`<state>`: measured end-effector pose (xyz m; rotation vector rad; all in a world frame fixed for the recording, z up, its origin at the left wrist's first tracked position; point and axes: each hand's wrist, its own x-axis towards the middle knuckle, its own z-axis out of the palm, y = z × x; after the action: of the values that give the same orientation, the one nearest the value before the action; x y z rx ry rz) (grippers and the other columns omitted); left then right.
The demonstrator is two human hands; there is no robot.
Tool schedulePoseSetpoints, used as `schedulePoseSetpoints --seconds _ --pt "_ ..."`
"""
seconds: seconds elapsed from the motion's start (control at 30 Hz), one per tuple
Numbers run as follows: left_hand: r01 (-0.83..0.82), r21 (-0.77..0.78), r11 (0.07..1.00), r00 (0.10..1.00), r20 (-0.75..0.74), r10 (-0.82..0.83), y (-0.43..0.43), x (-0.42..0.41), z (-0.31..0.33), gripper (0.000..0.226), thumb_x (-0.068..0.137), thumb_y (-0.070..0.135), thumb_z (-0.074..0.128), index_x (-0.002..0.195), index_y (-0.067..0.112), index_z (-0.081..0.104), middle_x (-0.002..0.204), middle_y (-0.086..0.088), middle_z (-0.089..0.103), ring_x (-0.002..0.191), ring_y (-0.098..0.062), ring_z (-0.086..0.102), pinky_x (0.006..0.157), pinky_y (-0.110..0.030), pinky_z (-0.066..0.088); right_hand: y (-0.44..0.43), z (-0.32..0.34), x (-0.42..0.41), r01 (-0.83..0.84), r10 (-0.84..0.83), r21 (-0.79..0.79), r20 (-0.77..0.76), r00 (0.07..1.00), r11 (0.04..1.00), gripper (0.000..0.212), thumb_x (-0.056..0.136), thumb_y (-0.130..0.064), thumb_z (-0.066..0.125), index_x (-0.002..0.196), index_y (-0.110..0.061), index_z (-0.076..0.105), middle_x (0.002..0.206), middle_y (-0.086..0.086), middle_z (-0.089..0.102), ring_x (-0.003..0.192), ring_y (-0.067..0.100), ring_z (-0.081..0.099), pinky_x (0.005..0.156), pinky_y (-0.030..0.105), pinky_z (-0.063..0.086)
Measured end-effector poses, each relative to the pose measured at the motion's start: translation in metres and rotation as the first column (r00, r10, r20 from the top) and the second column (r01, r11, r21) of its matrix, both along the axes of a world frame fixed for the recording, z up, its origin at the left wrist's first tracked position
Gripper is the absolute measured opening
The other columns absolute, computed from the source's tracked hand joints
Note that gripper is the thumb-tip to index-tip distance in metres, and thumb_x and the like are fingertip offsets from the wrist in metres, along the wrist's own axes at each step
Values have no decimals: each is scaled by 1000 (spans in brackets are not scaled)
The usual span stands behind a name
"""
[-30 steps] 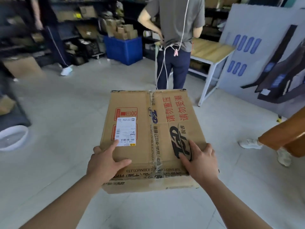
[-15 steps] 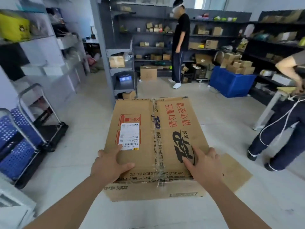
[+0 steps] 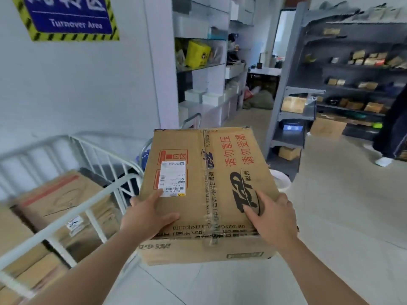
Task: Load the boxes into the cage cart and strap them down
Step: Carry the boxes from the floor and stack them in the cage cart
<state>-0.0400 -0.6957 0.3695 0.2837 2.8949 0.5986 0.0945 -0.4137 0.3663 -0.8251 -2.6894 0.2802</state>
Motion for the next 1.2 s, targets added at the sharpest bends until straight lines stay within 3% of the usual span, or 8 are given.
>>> schedulePoseSetpoints --seconds 0.33,0.63,0.8,0.93,1.07,1.2 --pt "-439 0 898 898 -14 439 -142 -63 10 98 58 83 61 143 51 25 134 -11 36 104 -29 58 87 -40 54 -113 -1 -203 -429 429 -27 -30 903 903 65 79 -72 48 136 -42 40 116 10 45 102 28 47 82 36 47" --pt "-698 -10 716 716 -14 698 -217 -130 12 99 56 85 60 142 51 25 131 -8 38 88 -18 57 68 -28 45 -206 5 -368 -703 702 -14 -16 712 712 63 79 -71 50 133 -39 45 115 12 49 102 30 50 85 39 47" --pt "-785 -29 619 620 -6 785 -261 -165 9 100 55 86 59 142 52 26 132 -9 40 77 -11 46 54 -24 36 -264 4 -441 -782 784 -57 24 620 620 60 78 -70 51 130 -41 46 117 14 47 105 33 48 85 41 46" --pt "-819 -61 571 572 1 820 -301 -200 5 100 53 88 56 141 52 26 127 -8 41 69 -9 50 47 -22 35 -311 -3 -491 -815 820 -90 50 570 572 61 78 -70 51 132 -39 46 121 16 47 111 34 47 88 43 46" --pt "-821 -56 568 568 18 823 -345 -245 -8 98 56 85 59 142 51 27 127 -10 41 74 -12 54 55 -24 40 -357 -17 -538 -820 826 -99 62 561 564 63 78 -70 51 133 -38 47 124 16 48 112 34 47 90 42 44" --pt "-813 -55 579 576 58 815 -389 -295 -18 98 57 83 62 142 50 26 130 -10 39 66 -8 51 59 -25 43 -397 -32 -583 -803 811 -109 70 581 586 63 78 -70 52 131 -38 47 118 13 49 108 32 47 87 41 45"
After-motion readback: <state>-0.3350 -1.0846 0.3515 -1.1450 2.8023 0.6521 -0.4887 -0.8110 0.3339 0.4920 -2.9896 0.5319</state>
